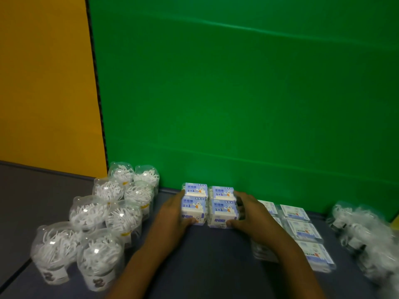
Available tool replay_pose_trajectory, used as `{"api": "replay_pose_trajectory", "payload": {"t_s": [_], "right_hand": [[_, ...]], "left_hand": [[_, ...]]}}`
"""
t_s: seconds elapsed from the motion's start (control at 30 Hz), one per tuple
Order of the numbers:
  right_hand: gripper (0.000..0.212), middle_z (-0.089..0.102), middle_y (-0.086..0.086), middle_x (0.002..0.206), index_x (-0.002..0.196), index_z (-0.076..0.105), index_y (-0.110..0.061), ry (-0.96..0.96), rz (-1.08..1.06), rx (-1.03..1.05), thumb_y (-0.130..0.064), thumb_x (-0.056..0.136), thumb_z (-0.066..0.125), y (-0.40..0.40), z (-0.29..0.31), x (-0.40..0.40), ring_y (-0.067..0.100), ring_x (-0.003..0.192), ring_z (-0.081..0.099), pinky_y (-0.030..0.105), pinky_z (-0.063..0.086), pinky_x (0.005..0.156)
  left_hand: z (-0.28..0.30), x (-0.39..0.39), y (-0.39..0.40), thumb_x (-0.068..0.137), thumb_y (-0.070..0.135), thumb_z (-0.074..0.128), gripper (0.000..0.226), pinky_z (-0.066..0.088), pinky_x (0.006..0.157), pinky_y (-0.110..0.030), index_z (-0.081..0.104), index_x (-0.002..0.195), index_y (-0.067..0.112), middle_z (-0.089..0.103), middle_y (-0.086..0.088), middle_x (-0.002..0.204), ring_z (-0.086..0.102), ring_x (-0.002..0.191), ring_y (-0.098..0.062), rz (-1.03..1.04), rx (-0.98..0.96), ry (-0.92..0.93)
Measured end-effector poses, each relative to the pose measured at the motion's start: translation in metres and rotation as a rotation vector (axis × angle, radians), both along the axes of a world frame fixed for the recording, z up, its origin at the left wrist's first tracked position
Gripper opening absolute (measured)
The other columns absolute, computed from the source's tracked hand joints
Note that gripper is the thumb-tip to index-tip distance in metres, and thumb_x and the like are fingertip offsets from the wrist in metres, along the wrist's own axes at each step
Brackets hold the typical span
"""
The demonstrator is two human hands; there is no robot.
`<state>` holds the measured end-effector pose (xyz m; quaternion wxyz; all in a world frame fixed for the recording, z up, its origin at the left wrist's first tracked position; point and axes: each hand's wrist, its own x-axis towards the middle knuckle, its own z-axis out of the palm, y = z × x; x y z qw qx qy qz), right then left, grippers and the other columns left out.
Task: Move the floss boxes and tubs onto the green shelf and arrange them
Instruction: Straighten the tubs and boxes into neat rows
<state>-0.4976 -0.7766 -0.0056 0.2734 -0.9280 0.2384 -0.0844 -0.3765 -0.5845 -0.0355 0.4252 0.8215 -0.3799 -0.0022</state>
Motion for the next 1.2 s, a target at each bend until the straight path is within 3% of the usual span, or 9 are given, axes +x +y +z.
{"api": "replay_pose_trajectory", "payload": {"t_s": [0.13, 0.3, 0.47, 0.63, 0.7, 0.83, 1.0, 1.2], "right_hand": [[0.082, 0.049, -0.001, 0.134, 0.145, 0.039, -0.021, -0.050, -0.009, -0.003, -0.024, 0.076, 0.084, 0.002, -0.003, 0.005, 0.009, 0.105, 0.052, 0.025, 0.048, 0.098], [0.081, 0.049, -0.001, 0.130, 0.147, 0.038, -0.020, -0.084, 0.002, -0.018, -0.025, 0.079, 0.081, 0.007, -0.007, 0.006, 0.003, 0.099, 0.048, 0.003, 0.041, 0.078], [0.079, 0.047, -0.009, 0.117, 0.145, 0.040, -0.020, -0.135, -0.007, 0.030, -0.022, 0.078, 0.082, 0.009, -0.011, 0.006, 0.001, 0.098, 0.050, -0.003, 0.041, 0.071], [0.072, 0.051, -0.008, 0.117, 0.141, 0.046, -0.020, -0.158, -0.014, 0.040, -0.015, 0.079, 0.081, 0.010, -0.012, 0.005, 0.001, 0.099, 0.050, -0.003, 0.041, 0.072], [0.070, 0.052, -0.007, 0.118, 0.141, 0.046, -0.021, -0.149, -0.016, 0.019, -0.018, 0.080, 0.080, 0.010, -0.012, 0.004, 0.002, 0.100, 0.050, 0.001, 0.042, 0.079], [0.067, 0.057, -0.002, 0.129, 0.139, 0.048, -0.024, -0.132, -0.034, -0.034, -0.025, 0.080, 0.080, 0.010, -0.014, 0.004, 0.009, 0.110, 0.055, 0.023, 0.046, 0.098], [0.064, 0.058, -0.003, 0.126, 0.137, 0.050, -0.024, -0.153, -0.035, -0.029, -0.024, 0.080, 0.080, 0.009, -0.019, 0.006, 0.013, 0.113, 0.057, 0.033, 0.049, 0.101], [0.063, 0.057, -0.002, 0.126, 0.137, 0.050, -0.024, -0.175, -0.025, -0.016, -0.024, 0.081, 0.078, 0.012, -0.019, 0.003, 0.015, 0.115, 0.057, 0.035, 0.049, 0.101]], "left_hand": [[-0.006, 0.007, -0.003, 0.075, 0.007, 0.077, 0.077, 0.034, 0.102, -0.021, 0.040, 0.142, 0.020, 0.052, 0.004, 0.133, 0.046, 0.123, -0.009, 0.001, -0.076, 0.036], [-0.008, 0.013, -0.005, 0.074, 0.003, 0.076, 0.077, 0.031, 0.099, -0.017, 0.040, 0.140, 0.019, 0.043, 0.017, 0.120, 0.043, 0.118, -0.005, 0.014, -0.115, 0.056], [-0.013, 0.015, -0.007, 0.072, 0.006, 0.080, 0.084, 0.031, 0.102, -0.019, 0.036, 0.142, 0.020, 0.040, 0.016, 0.120, 0.041, 0.120, -0.005, 0.019, -0.122, 0.056], [-0.015, 0.015, -0.007, 0.071, 0.007, 0.080, 0.083, 0.032, 0.099, -0.017, 0.036, 0.141, 0.024, 0.041, 0.020, 0.120, 0.043, 0.118, -0.003, 0.005, -0.156, 0.035], [-0.016, 0.016, -0.007, 0.071, 0.007, 0.080, 0.083, 0.032, 0.099, -0.015, 0.035, 0.138, 0.032, 0.043, 0.021, 0.121, 0.045, 0.117, -0.002, -0.001, -0.170, 0.030], [-0.020, 0.018, -0.007, 0.070, 0.007, 0.080, 0.083, 0.026, 0.092, 0.001, 0.038, 0.137, 0.033, 0.045, 0.022, 0.124, 0.045, 0.118, 0.001, 0.000, -0.184, 0.023], [-0.021, 0.020, -0.007, 0.072, 0.010, 0.080, 0.080, 0.032, 0.098, -0.016, 0.040, 0.140, 0.026, 0.046, 0.020, 0.124, 0.045, 0.119, -0.002, 0.013, -0.165, 0.019], [-0.019, 0.019, -0.006, 0.072, 0.010, 0.080, 0.076, 0.034, 0.091, -0.011, 0.043, 0.135, 0.027, 0.051, 0.014, 0.123, 0.048, 0.115, -0.003, 0.025, -0.151, 0.047]]}}
